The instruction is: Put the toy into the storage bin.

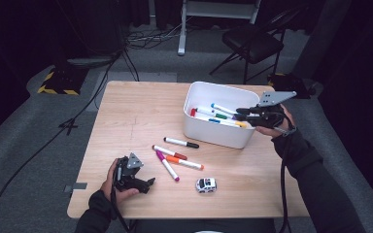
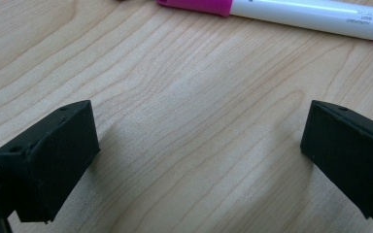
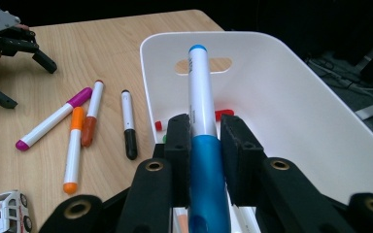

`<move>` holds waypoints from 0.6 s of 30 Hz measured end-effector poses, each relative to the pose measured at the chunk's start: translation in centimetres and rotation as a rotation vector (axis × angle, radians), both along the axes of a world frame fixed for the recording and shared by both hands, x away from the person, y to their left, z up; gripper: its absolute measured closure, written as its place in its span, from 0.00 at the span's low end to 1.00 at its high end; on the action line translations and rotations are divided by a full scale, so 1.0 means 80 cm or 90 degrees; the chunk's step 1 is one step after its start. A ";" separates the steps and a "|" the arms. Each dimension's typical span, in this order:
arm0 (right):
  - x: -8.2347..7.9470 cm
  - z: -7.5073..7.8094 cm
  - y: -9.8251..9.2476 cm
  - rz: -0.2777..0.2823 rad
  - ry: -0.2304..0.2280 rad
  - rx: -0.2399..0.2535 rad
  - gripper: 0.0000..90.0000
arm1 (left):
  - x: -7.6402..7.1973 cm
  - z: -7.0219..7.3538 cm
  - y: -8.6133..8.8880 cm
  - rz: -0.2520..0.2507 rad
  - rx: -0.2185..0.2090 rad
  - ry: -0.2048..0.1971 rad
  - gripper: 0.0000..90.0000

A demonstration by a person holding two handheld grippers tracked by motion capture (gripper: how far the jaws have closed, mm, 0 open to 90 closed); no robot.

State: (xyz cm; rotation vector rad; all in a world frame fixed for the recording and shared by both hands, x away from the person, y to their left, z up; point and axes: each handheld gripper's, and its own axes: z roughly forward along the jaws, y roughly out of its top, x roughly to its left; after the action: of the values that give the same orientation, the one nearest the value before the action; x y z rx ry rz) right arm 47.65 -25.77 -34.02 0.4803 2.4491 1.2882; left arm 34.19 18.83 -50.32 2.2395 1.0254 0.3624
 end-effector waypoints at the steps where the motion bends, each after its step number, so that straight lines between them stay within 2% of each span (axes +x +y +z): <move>1: 0.004 -0.002 0.000 -0.005 0.006 -0.003 0.83 | 0.000 0.000 0.000 0.000 0.000 0.000 0.00; 7: 0.018 -0.010 0.001 -0.018 0.027 -0.043 0.83 | 0.000 0.000 0.000 0.000 0.000 0.000 0.00; 11: 0.025 -0.016 0.000 -0.016 0.049 -0.058 0.83 | 0.000 0.000 0.000 0.000 0.000 0.000 0.00; 18: 0.028 -0.022 -0.004 -0.018 0.083 -0.104 0.83 | 0.000 0.000 0.000 0.000 0.000 0.000 0.00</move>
State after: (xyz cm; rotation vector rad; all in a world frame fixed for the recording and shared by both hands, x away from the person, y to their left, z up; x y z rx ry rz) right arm 49.86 -26.13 -35.77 0.5692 2.6177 1.0653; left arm 34.18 18.83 -50.32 2.2395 1.0258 0.3631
